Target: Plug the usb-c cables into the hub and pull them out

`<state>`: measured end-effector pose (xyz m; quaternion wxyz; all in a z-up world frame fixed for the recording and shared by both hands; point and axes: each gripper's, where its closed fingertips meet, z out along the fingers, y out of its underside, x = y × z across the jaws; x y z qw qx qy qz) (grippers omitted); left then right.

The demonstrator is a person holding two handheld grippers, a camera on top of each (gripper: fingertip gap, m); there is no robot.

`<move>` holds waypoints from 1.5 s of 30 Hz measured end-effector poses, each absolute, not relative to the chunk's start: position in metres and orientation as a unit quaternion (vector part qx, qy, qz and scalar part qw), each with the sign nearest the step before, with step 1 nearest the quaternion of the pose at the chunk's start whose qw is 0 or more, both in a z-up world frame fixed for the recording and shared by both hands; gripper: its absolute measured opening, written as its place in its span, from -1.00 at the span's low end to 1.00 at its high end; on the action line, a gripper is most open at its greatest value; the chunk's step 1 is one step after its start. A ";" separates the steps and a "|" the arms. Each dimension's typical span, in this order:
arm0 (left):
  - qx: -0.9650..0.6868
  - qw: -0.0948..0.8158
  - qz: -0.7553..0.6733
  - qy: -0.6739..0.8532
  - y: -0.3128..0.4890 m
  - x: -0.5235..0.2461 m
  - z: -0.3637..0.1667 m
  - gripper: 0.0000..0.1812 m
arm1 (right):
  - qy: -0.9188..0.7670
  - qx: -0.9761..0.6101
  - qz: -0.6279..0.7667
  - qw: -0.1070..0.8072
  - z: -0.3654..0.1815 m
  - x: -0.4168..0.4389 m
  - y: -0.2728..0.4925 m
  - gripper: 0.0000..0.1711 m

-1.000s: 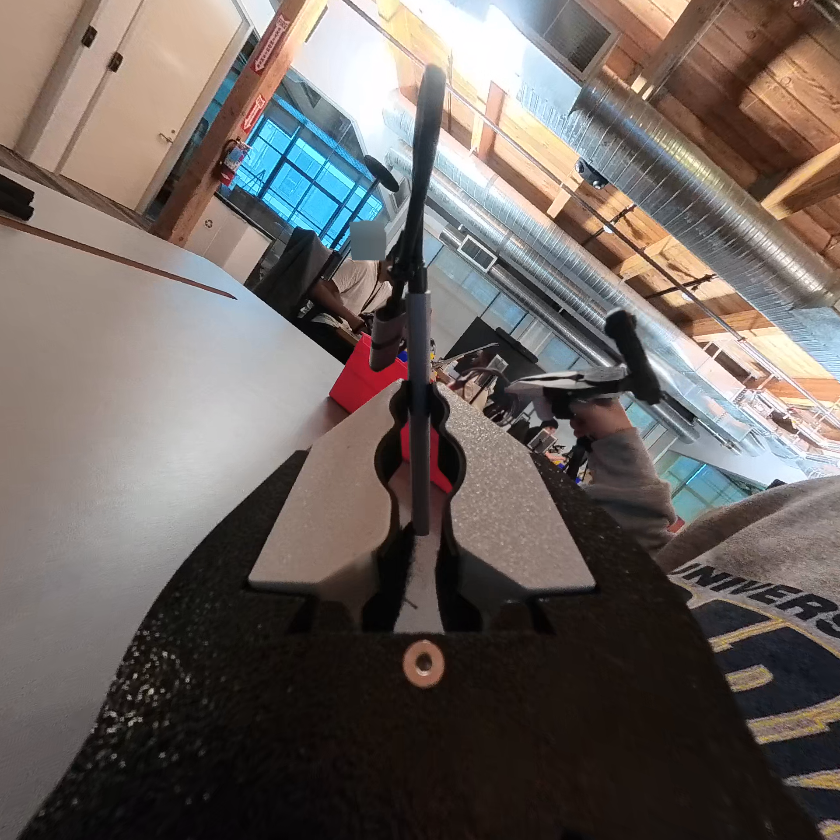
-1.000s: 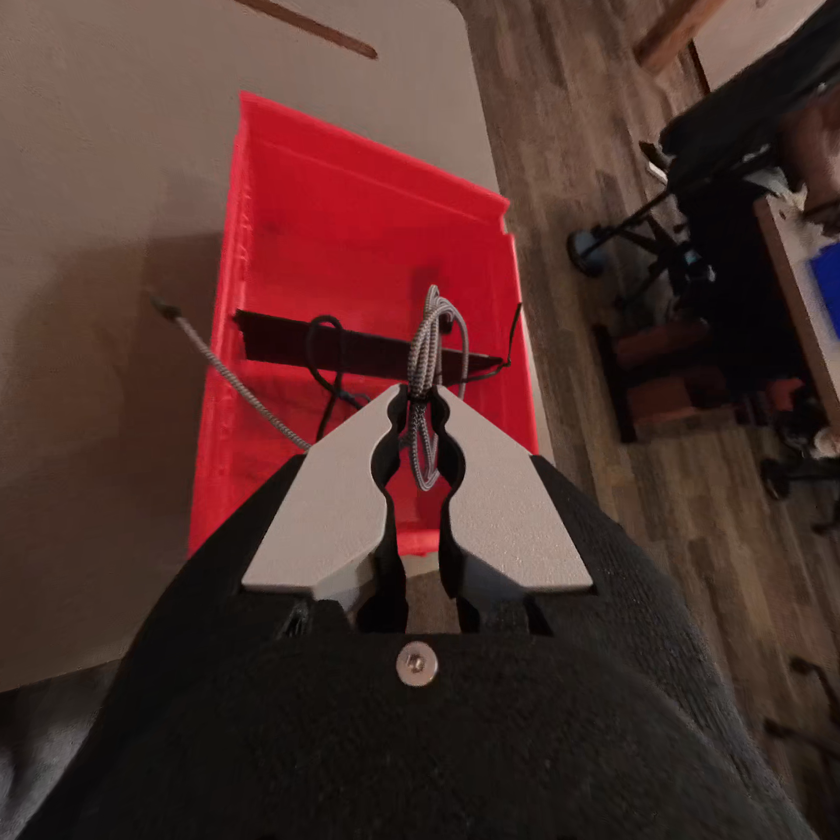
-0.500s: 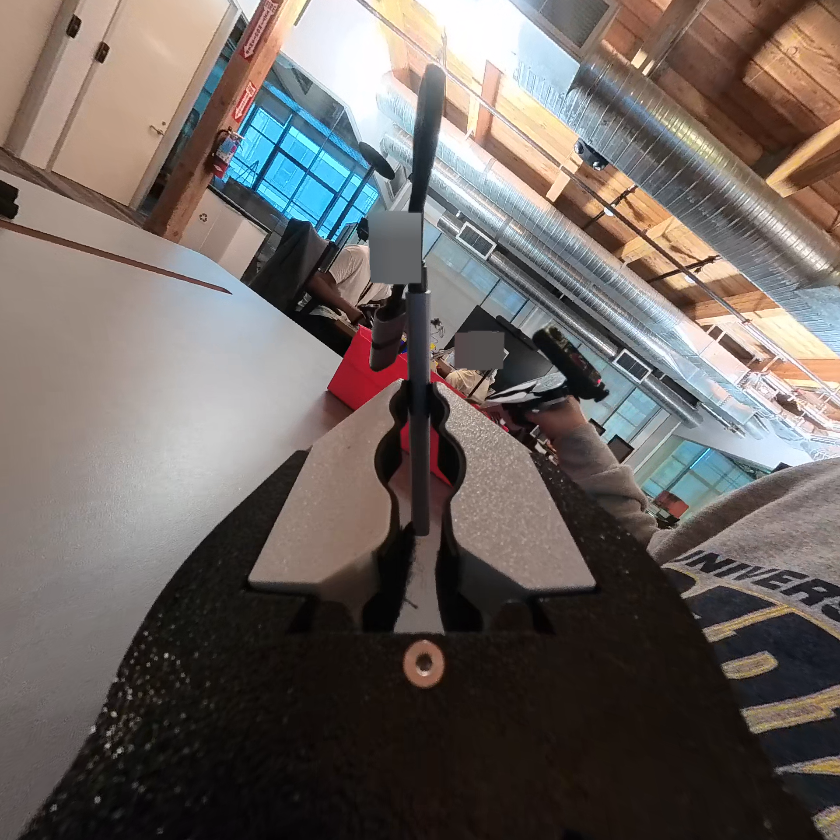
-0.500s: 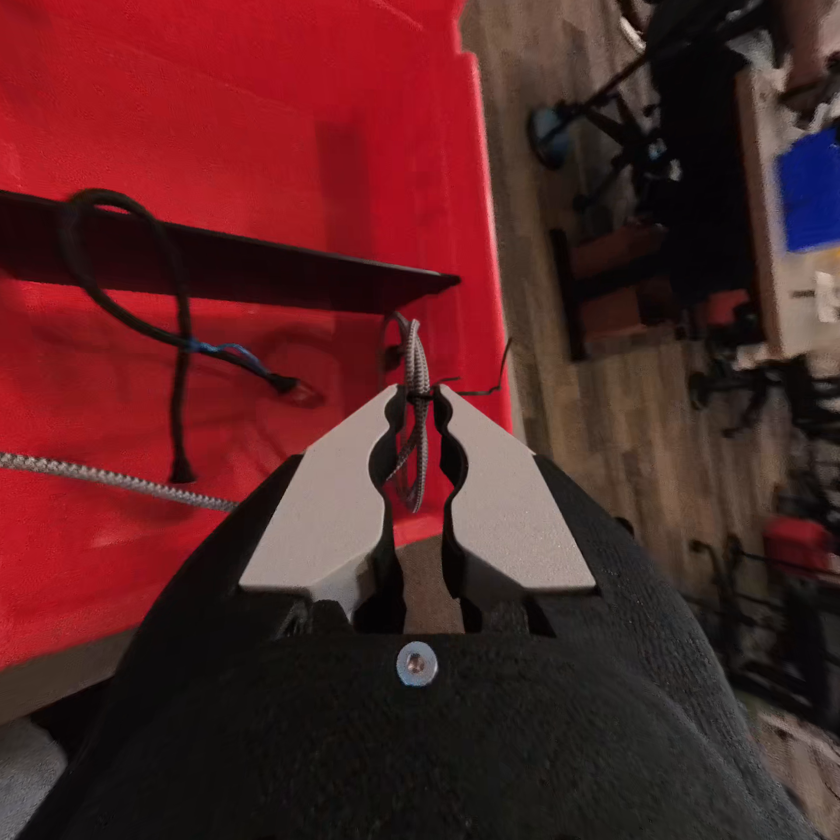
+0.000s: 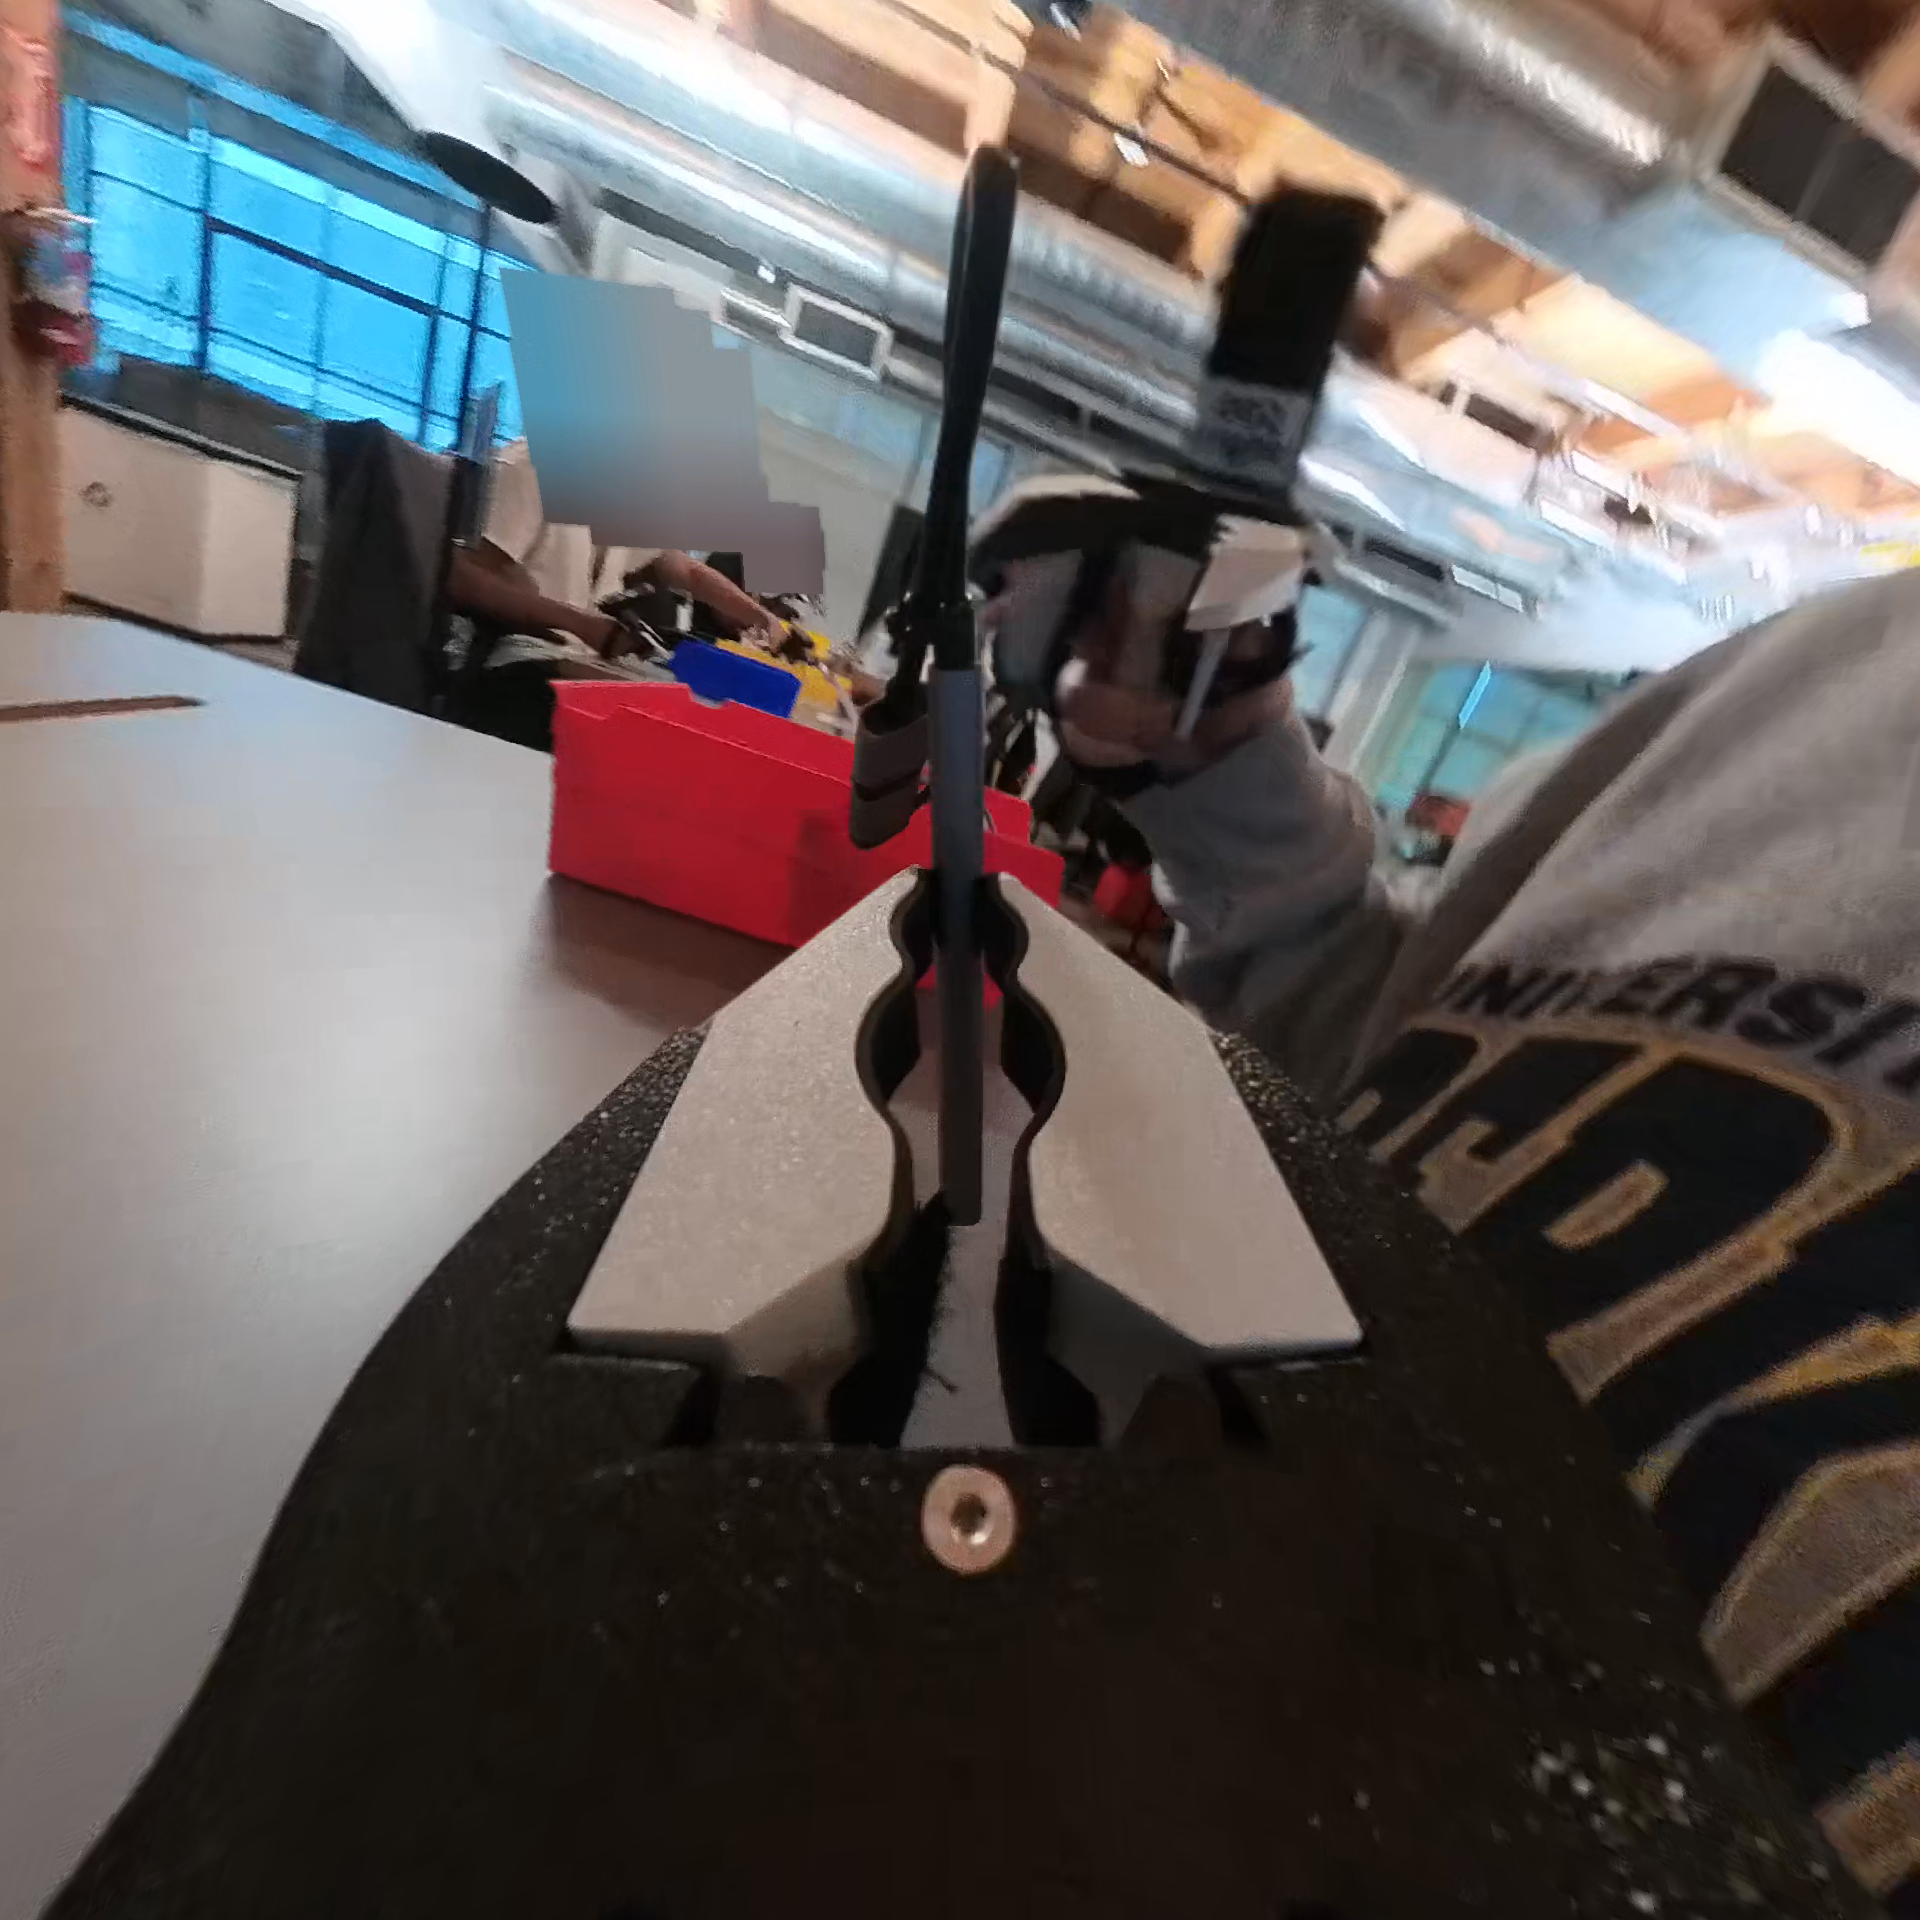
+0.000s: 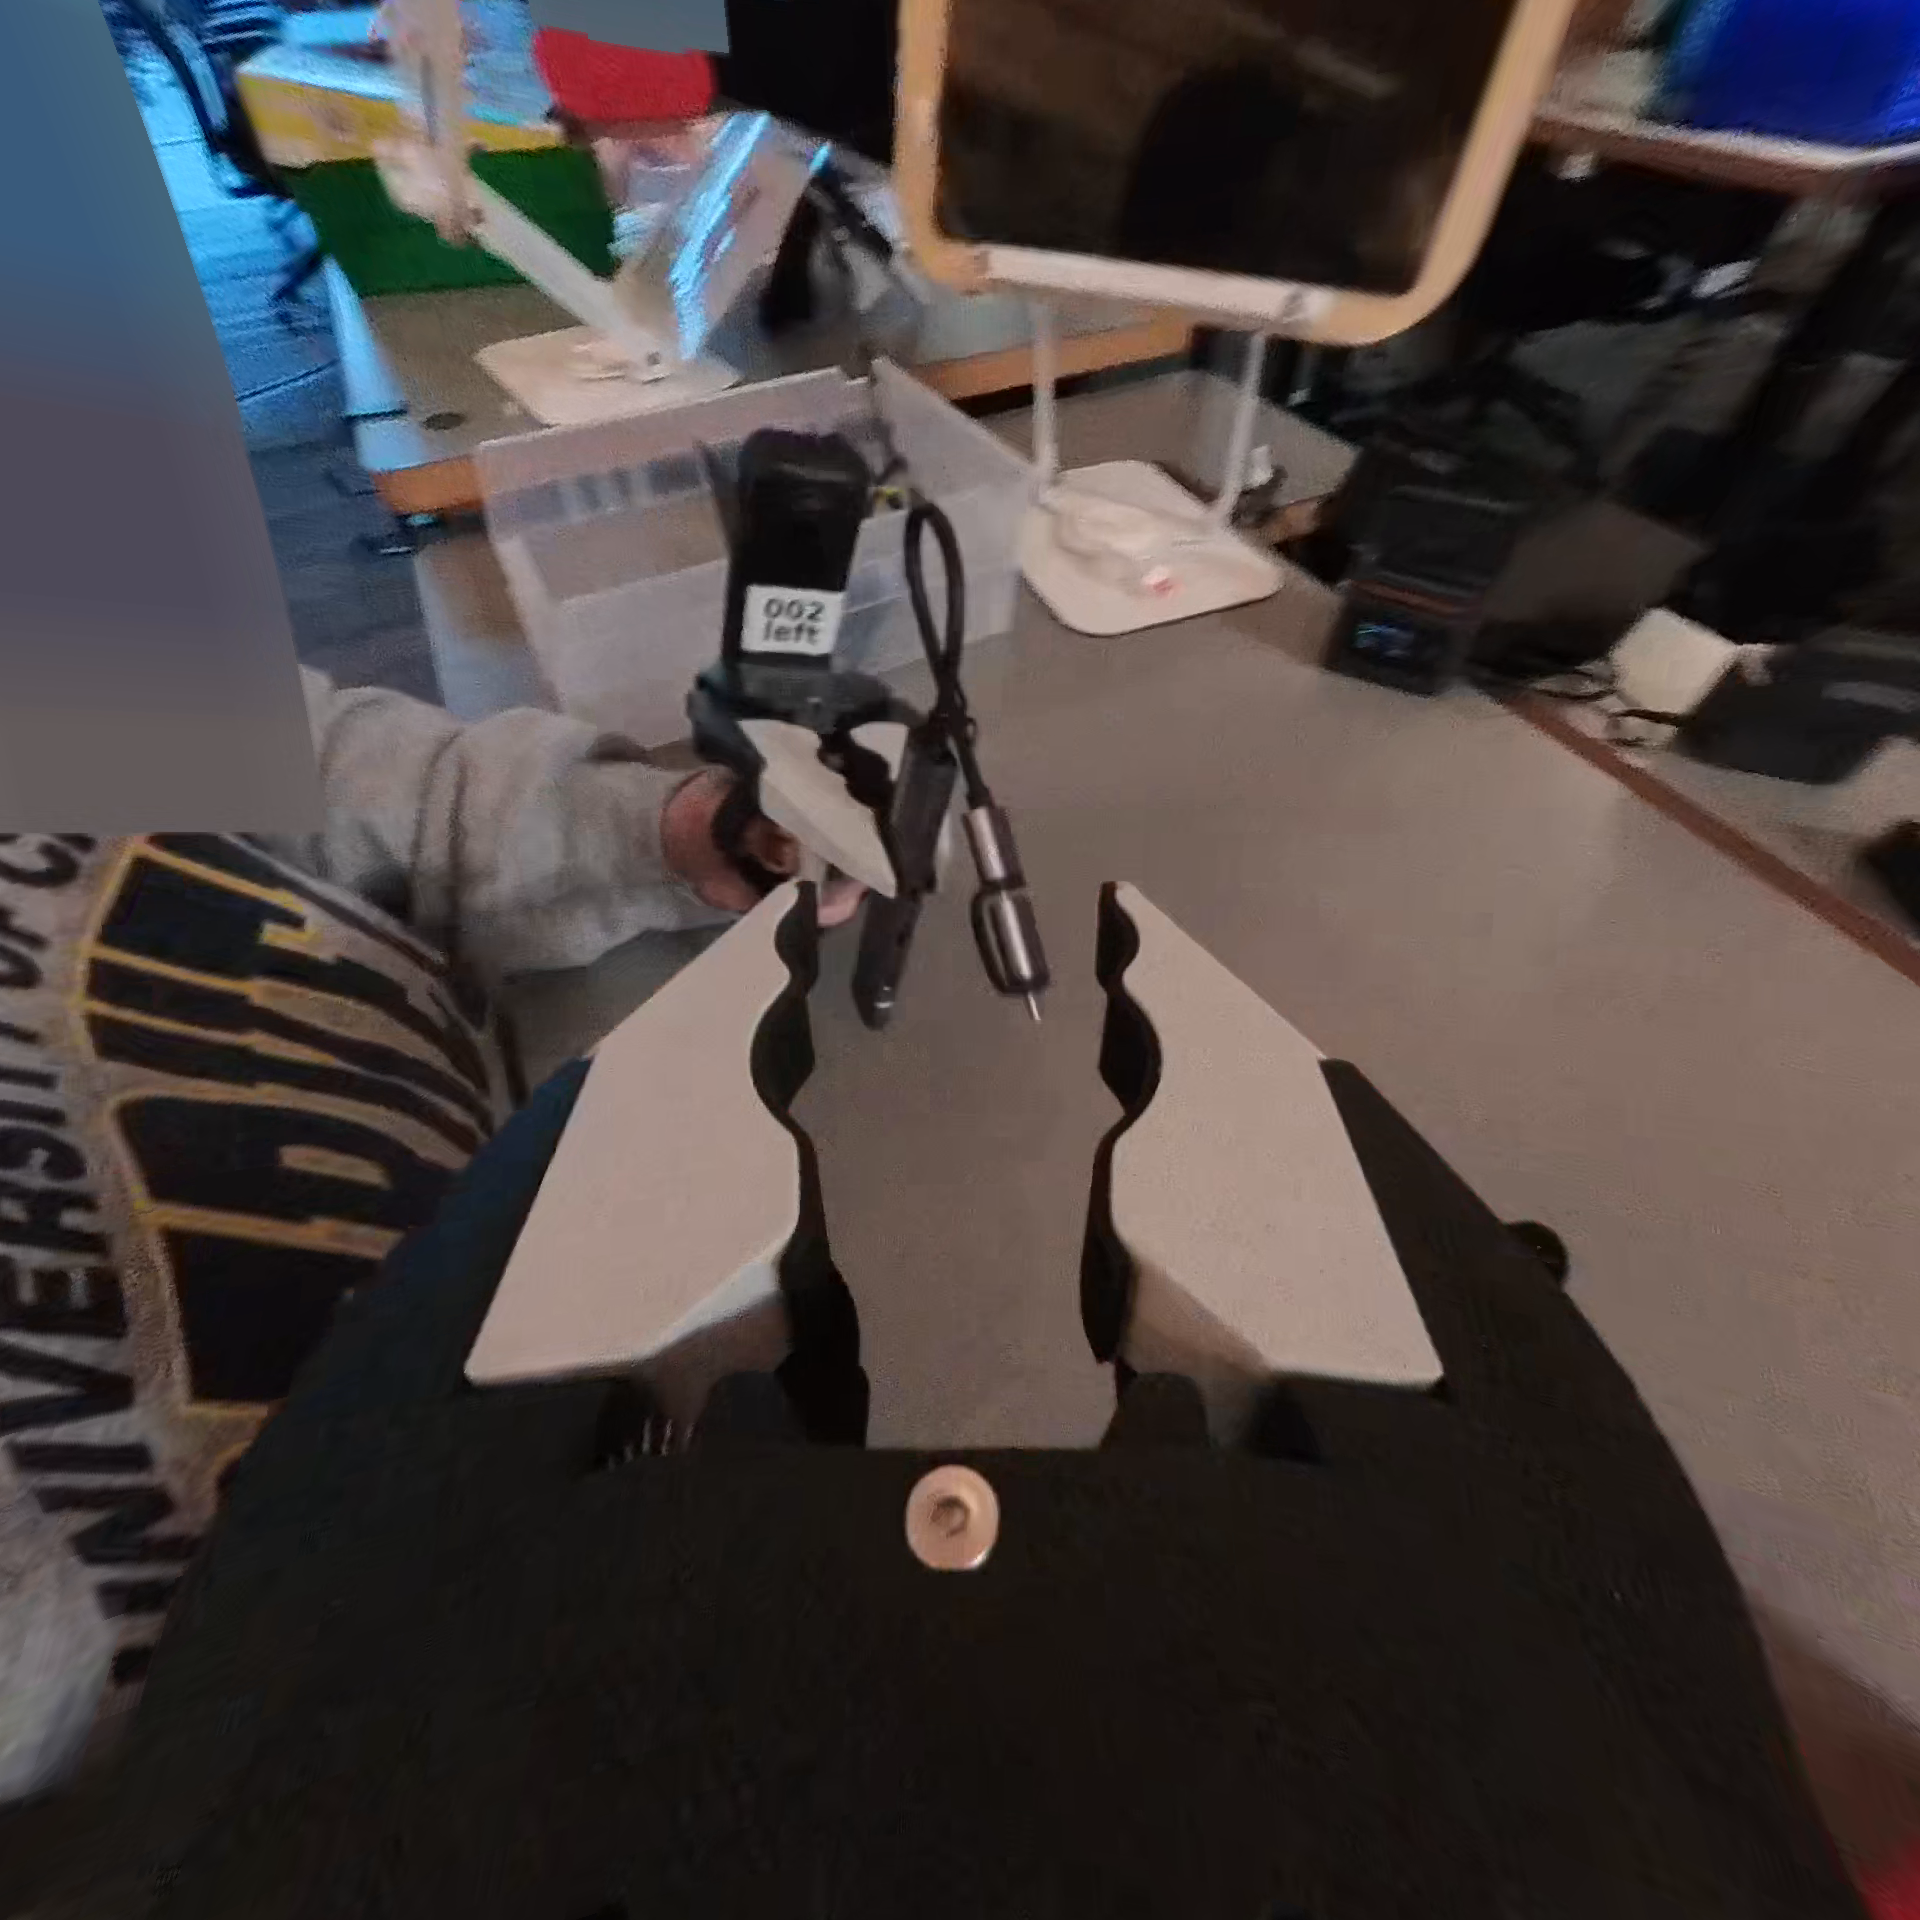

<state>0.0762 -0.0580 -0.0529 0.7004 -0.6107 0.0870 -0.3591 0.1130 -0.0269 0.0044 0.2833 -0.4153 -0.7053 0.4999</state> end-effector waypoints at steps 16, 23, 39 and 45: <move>-0.627 0.688 -0.333 0.149 -0.058 0.104 -0.057 -0.45 | -0.746 -0.421 0.446 0.259 -0.015 0.098 -0.014 -0.87; -0.633 0.710 -0.288 0.106 -0.053 0.082 -0.054 -0.35 | -0.545 -0.710 0.133 0.425 -0.017 0.174 0.224 -0.87; -0.647 0.688 -0.316 0.092 -0.050 0.083 -0.062 -0.44 | -0.513 -0.777 0.153 0.330 -0.085 0.180 0.250 -0.71; -0.659 0.697 -0.274 0.070 -0.046 0.070 -0.064 -0.43 | -0.476 -0.744 0.105 0.458 -0.027 0.187 0.230 -0.48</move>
